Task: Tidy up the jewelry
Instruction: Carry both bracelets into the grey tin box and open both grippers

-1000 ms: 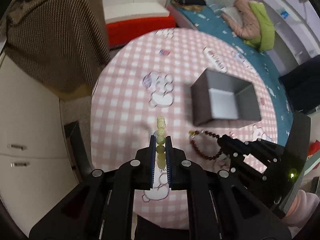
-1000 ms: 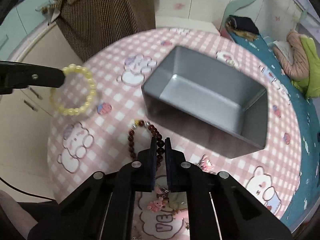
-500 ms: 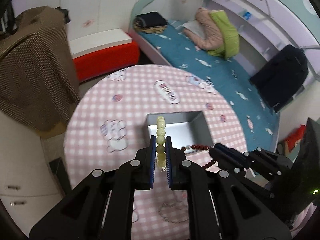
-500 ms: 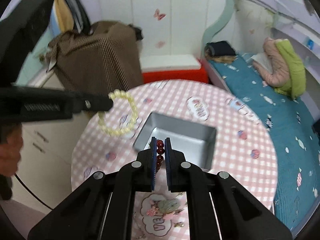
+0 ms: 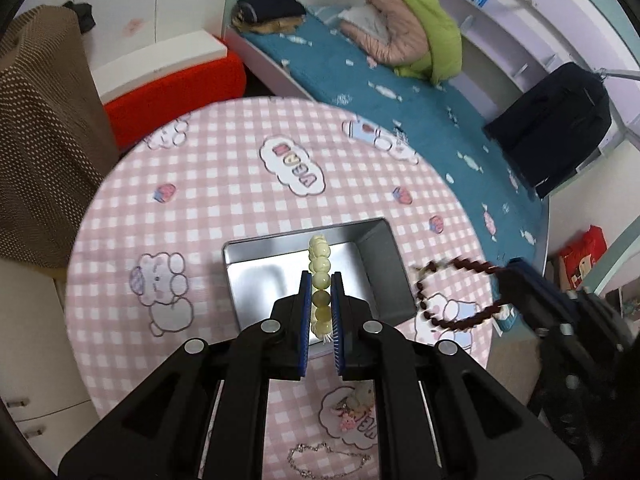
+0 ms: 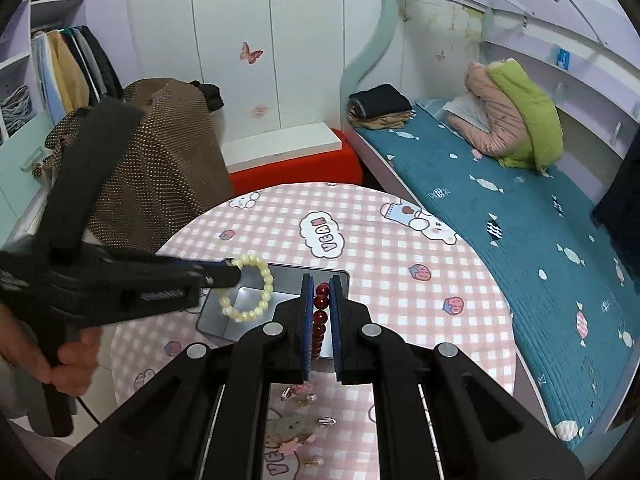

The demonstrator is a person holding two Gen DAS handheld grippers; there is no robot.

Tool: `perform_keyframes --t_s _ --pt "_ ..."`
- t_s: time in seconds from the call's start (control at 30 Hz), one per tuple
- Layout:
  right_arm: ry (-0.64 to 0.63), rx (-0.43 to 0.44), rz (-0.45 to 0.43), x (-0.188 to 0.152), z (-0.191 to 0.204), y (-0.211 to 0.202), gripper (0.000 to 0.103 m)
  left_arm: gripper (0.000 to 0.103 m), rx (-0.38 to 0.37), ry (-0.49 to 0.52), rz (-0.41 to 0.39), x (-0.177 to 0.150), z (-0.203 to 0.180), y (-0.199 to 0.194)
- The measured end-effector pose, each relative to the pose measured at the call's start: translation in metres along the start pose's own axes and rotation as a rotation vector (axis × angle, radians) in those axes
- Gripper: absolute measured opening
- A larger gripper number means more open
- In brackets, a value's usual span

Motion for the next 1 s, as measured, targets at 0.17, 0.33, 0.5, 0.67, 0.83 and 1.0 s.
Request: perform_keyframes --t_s 0.17,0.33,0.5,0.67,0.83,1.0 --pt "0.007 -0.002 0.017 0.0 0.0 0.009 0.007 0.009 0.026 -0.015 0.057 -0.001 0.015 0.03" --pt "0.023 0.021 0.048 -0.004 0.004 0.017 0.007 0.01 0.051 -0.057 0.094 -0.004 0.03 0.037" --pt "0.003 0.058 0.054 -0.001 0.015 0.021 0.007 0.028 0.056 -0.043 0.069 -0.007 0.029 0.018" --pt "-0.016 0.129 0.08 0.002 0.035 0.034 0.007 0.028 0.103 -0.028 0.025 -0.012 0.029 -0.008" --pt "-0.053 0.222 0.115 0.006 0.061 0.044 0.007 0.028 0.17 -0.055 -0.018 -0.02 0.044 -0.033" --pt "-0.036 0.324 0.198 0.003 0.081 0.058 0.007 0.028 0.208 -0.127 -0.053 -0.028 0.066 -0.052"
Point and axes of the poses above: each gripper's, at about its wrist camera, not at the fingertips, and y roughly the way its jaws point, z to its left, x to its top, the point moved 5 cm from there along y, roughly the way its jaws point, and after that the axes turned 9 degrees about -x, right-handed, at the moved point
